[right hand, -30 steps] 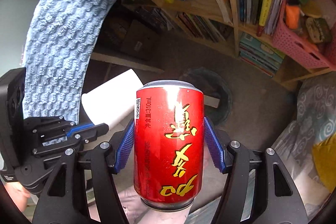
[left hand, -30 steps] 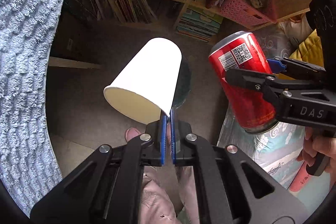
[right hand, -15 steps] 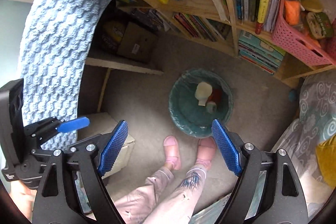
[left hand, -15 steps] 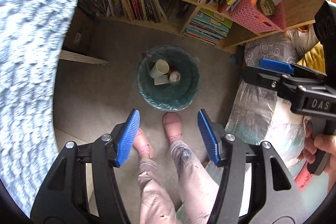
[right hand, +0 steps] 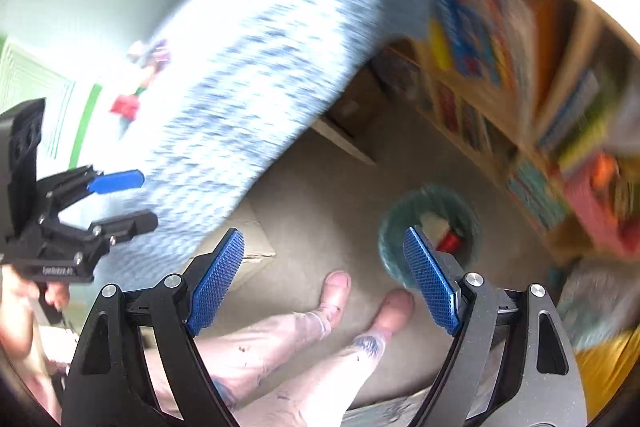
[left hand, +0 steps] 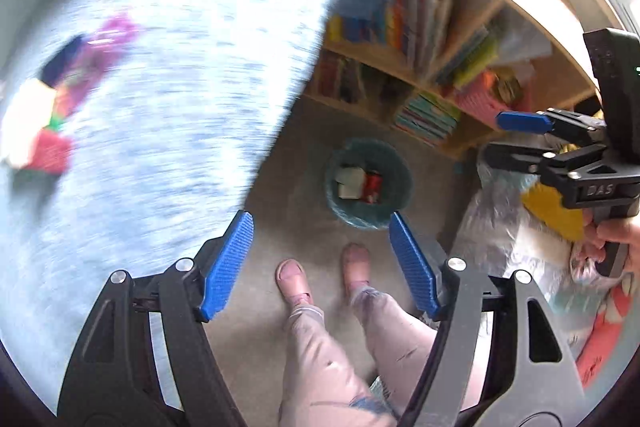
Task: Collect trash
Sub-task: 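Return both tools to the remaining boxes on the carpet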
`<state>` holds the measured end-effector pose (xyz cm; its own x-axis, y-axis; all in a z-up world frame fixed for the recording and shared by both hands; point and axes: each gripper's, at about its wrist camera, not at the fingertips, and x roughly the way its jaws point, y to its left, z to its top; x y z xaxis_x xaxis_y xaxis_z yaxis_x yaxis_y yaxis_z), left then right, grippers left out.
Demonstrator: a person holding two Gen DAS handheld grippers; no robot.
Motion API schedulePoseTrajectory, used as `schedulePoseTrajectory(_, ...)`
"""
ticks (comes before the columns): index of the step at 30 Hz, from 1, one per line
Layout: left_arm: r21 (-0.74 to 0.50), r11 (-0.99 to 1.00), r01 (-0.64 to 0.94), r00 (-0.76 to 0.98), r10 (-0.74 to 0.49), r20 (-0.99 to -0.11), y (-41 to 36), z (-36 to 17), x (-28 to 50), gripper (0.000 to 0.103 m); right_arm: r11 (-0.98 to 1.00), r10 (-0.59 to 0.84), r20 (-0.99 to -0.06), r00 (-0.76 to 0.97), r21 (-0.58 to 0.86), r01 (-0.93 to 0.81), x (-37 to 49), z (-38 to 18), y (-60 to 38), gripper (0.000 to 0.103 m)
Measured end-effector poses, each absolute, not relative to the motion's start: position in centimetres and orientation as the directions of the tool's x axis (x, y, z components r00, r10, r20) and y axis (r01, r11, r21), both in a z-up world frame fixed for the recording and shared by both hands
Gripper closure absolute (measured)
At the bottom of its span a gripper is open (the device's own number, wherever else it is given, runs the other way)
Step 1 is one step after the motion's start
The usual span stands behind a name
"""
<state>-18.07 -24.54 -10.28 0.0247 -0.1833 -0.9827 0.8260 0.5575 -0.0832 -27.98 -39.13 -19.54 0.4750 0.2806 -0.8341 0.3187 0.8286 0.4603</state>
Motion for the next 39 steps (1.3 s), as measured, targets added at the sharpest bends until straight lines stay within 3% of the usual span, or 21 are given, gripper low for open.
schedulePoseTrajectory(7, -0.046, 0.631, 0.775, 0.133, -0.233, -0.963, -17.4, -5.2, -11.1, 0.027, 0.883, 0.306, -0.789, 0.533, 0.444, 0.150, -20.0, -12.8, -33.7, 0.015)
schedulePoseTrajectory(14, 0.056, 0.585, 0.809, 0.228, -0.225, -0.947, -11.4, -3.5, -4.0, 0.018, 0.910, 0.297, -0.769, 0.566, 0.408, 0.078, -12.1, -9.8, -26.4, 0.015)
schedulePoseTrajectory(21, 0.126, 0.519, 0.846, 0.269, -0.212, -0.940, -8.0, -3.6, 2.1, 0.012, 0.922, 0.284, -0.791, 0.541, 0.381, 0.072, -6.7, -10.0, -20.5, 0.015)
schedulePoseTrajectory(39, 0.090, 0.264, 0.960, 0.165, -0.278, -0.946, -9.9, -7.5, 9.0, 0.007, 0.932, 0.171, -0.859, 0.482, 0.300, 0.205, -1.5, -13.2, -17.2, 0.015)
